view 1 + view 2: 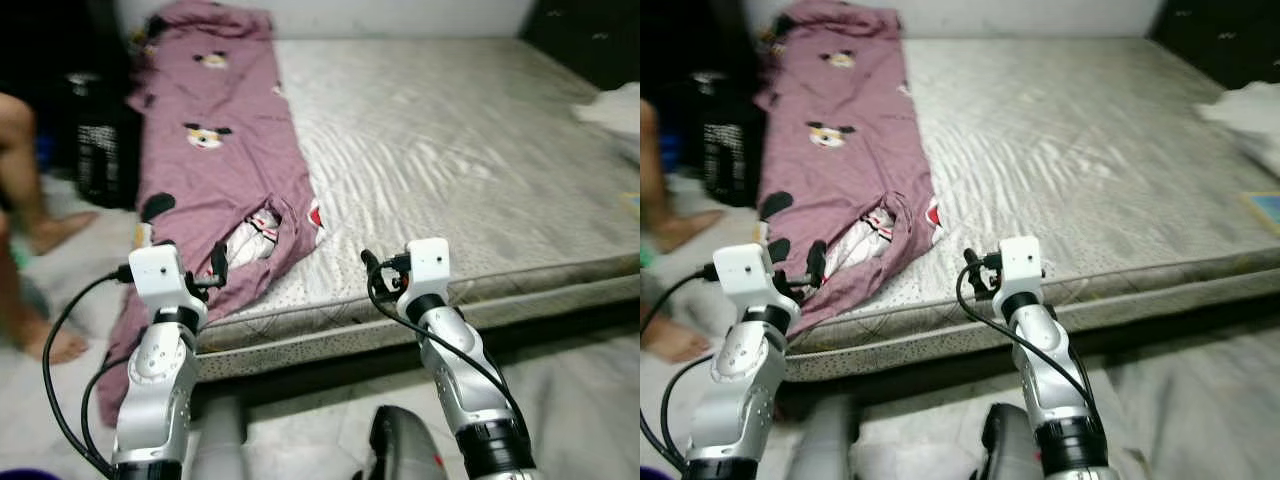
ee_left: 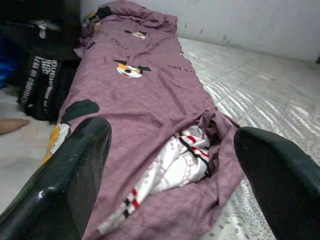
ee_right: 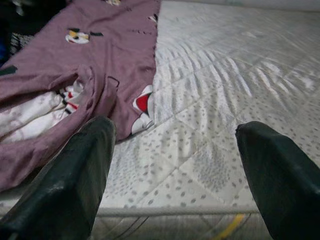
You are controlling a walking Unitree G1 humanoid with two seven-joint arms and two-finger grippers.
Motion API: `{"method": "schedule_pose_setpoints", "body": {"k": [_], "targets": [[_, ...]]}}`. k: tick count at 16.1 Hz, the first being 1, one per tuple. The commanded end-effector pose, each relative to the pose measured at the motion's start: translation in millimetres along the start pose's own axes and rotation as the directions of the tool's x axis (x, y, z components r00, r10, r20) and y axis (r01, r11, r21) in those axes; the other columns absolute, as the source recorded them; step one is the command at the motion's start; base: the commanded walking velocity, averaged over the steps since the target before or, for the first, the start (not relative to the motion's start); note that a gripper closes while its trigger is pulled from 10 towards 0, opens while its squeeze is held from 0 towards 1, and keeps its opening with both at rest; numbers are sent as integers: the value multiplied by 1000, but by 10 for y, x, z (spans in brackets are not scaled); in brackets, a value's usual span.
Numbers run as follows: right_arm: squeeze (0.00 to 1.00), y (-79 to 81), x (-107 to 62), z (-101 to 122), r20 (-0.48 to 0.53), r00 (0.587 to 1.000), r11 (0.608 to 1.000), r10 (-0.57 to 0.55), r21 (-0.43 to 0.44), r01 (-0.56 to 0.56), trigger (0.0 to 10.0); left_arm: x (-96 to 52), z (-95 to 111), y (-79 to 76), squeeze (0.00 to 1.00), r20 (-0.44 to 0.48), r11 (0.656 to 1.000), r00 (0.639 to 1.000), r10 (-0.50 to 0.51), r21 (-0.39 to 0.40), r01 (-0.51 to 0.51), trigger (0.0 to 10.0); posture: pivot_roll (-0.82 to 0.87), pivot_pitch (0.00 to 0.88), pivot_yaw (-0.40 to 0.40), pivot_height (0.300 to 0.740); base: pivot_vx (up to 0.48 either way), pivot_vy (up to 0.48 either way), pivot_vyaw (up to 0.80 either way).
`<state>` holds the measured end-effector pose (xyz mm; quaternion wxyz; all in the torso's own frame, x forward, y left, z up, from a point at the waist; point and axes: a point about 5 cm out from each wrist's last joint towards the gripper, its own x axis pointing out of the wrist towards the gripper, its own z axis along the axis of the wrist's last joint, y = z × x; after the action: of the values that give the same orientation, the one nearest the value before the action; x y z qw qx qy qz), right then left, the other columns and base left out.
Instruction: Clean up the room
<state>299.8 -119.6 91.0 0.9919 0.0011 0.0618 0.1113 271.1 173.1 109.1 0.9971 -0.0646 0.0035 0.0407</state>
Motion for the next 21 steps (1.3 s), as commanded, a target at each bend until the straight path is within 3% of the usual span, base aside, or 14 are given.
{"method": "schedule_pose_setpoints", "body": {"k": [1,7,21], "targets": [[0,35,27,53,17,1000,1000,7,-6,-7,10000,0,5,14,0,3,1000,1000,3,8,-3,10000,69,48,-61,610,0,0,0],[0,40,18,40,12,1000,1000,7,-5,-7,10000,-13,31,-32,0,18,999,999,-43,-22,43,10000,68,49,-58,610,0,0,0],[0,39,30,42,5,1000,1000,7,-4,-7,10000,1,9,-50,0,-5,999,999,-53,-8,53,10000,63,70,-59,610,261,0,0]]}}
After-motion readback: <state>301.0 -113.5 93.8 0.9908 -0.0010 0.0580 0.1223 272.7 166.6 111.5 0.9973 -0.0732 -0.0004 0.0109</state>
